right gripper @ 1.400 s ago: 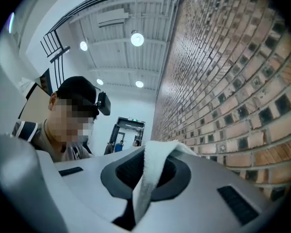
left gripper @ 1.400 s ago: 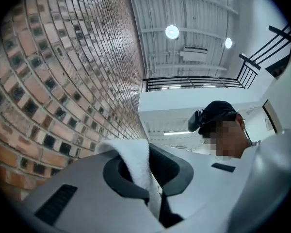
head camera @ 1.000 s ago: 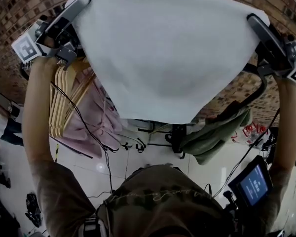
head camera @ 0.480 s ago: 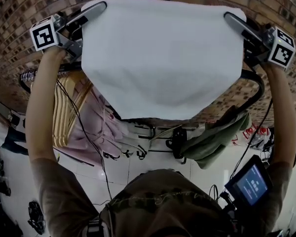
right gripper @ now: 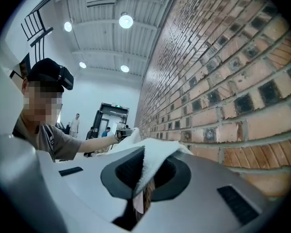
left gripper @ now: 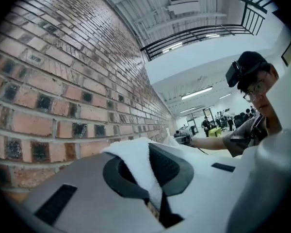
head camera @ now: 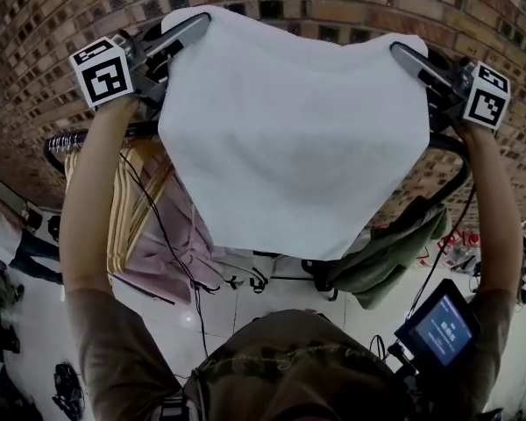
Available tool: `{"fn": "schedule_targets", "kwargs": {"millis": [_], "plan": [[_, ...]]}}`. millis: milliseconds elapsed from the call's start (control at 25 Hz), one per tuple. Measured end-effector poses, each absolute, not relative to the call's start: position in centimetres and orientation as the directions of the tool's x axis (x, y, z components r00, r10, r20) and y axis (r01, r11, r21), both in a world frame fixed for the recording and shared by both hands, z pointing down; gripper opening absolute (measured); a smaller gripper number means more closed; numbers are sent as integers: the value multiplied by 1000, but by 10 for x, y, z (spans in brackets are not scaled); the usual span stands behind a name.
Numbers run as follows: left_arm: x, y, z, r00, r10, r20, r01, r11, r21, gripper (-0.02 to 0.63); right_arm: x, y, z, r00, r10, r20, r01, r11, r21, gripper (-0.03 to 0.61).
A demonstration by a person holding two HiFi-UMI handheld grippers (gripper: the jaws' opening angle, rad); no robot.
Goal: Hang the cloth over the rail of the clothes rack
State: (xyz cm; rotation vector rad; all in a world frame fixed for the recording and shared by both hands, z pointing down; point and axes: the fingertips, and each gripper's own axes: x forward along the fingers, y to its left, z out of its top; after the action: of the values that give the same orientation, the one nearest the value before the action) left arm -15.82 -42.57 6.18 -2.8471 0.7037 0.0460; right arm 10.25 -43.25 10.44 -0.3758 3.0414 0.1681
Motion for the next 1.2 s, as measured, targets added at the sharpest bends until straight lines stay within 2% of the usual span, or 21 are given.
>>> {"fn": "schedule_targets", "kwargs": {"millis": [160,320,520,680,920,1200], "plan": [[-163,-433,63,847,-525,-83,-532,-831,-163,12,100,-439,105,-954,-291,-75,-297,952,73,14],[-172,-451,73,792,-610,-33,-610,-786,-101,14,96,-443,100,-924,-378,-61,-381,923,51,14],[-176,-461,79,757,-654,-10,-653,-755,-62,14,95,-445,102,-900,-431,-66,-434,900,39,14],[-177,-460,78,767,-641,-29,-642,-767,-13,14,97,-445,106,-899,-434,-60,-436,899,34,14],[-174,-457,75,822,-562,-90,-558,-827,71,15,100,-444,106,-908,-412,-78,-413,911,3,14],[-173,-472,95,819,-572,55,-574,-817,47,31,101,-459,126,-894,-448,13,-449,893,-34,15]]}}
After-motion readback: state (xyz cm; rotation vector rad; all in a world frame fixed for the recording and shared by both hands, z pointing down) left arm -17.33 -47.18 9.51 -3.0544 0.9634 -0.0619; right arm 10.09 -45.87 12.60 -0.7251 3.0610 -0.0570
